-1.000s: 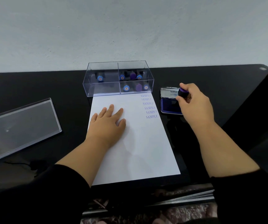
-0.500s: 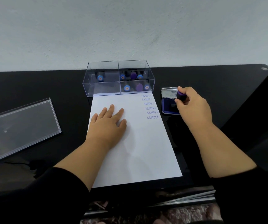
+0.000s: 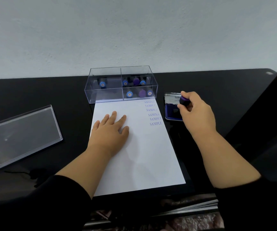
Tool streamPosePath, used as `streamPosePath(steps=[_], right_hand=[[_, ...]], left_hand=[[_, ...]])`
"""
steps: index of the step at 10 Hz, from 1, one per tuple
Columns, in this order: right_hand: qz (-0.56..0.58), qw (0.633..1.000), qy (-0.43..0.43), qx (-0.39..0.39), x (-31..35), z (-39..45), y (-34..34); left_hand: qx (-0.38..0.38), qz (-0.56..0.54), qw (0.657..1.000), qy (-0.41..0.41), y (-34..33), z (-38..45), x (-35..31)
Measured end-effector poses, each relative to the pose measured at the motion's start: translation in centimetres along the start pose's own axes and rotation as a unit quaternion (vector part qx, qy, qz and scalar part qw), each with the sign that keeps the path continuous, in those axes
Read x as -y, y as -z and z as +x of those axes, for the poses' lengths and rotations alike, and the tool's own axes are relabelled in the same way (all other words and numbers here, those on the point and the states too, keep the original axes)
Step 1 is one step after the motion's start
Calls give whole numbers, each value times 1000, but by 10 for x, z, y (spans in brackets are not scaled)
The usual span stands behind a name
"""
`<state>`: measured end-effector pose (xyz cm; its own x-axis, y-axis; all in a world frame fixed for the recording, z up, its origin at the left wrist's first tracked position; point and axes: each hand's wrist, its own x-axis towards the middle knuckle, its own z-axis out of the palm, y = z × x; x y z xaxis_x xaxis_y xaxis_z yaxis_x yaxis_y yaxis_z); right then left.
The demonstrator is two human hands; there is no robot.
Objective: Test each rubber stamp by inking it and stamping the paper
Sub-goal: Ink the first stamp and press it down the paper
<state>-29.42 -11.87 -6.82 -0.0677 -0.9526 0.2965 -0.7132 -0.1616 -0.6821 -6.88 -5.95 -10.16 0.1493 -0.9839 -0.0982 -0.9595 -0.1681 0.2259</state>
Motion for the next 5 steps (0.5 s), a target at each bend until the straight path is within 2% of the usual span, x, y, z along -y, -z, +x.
streamPosePath(steps=[2, 5], right_hand=[[51, 998, 15, 20, 21, -20, 5], [61, 996, 36, 50, 22, -43, -5]], left_hand=[[1, -2, 1000, 1, 1, -1, -1], [-3, -8, 1000, 2, 1, -1, -1]])
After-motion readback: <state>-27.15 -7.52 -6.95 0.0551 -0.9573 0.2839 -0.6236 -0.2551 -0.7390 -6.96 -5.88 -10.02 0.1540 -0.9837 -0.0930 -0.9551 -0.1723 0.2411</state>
